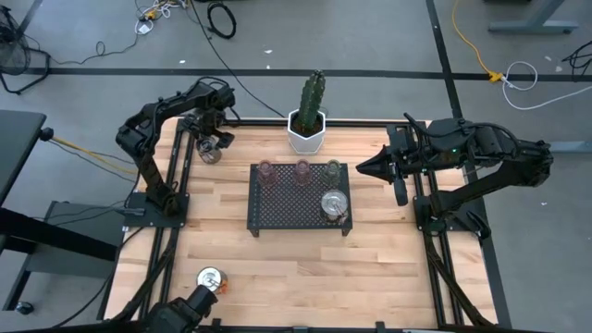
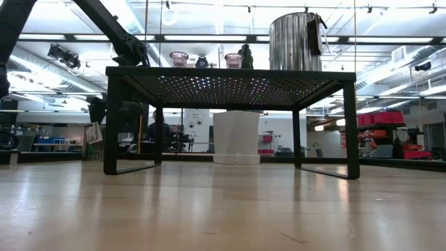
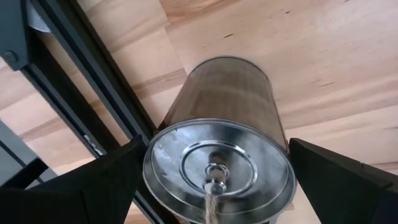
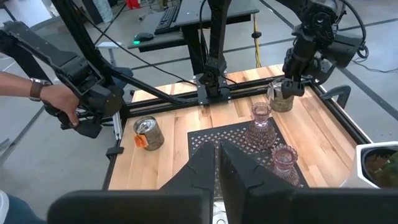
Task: Pick & Place candle stick holders
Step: Put the top silver scented candle on the shelf
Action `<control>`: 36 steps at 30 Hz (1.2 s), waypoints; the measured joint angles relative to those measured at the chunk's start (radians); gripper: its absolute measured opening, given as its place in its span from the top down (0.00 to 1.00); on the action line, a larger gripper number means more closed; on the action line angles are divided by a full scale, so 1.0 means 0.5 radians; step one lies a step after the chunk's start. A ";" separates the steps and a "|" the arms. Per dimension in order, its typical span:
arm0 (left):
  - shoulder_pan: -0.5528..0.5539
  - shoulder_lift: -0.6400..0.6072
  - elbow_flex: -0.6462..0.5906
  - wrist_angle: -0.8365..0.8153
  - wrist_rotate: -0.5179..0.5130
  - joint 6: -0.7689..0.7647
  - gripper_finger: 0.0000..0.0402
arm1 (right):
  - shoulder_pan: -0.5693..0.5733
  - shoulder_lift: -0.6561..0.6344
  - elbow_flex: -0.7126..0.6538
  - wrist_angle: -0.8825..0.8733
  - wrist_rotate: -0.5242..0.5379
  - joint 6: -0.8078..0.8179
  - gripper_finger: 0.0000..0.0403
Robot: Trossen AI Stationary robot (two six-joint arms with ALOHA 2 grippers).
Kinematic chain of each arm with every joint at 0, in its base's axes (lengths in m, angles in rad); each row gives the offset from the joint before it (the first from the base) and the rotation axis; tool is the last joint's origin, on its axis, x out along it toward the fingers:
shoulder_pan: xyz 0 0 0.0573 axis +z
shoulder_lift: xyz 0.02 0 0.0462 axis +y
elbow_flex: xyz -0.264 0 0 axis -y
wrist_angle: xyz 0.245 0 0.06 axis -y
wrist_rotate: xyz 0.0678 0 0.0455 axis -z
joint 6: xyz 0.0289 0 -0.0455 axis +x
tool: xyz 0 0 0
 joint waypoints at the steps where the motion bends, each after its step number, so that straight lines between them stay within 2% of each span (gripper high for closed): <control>1: 0.004 0.005 -0.006 0.004 0.006 0.001 0.01 | 0.000 0.000 0.000 0.000 0.000 0.000 0.94; 9: 0.008 0.005 -0.085 -0.014 0.027 0.003 0.01 | 0.000 0.000 0.000 0.000 -0.001 -0.001 0.94; 21: 0.007 0.005 -0.087 -0.023 0.077 -0.013 0.06 | 0.001 0.000 0.000 0.000 0.000 -0.008 0.94; 36: 0.007 0.005 -0.089 -0.065 0.087 -0.018 0.07 | 0.000 0.000 0.000 -0.001 0.000 -0.002 0.94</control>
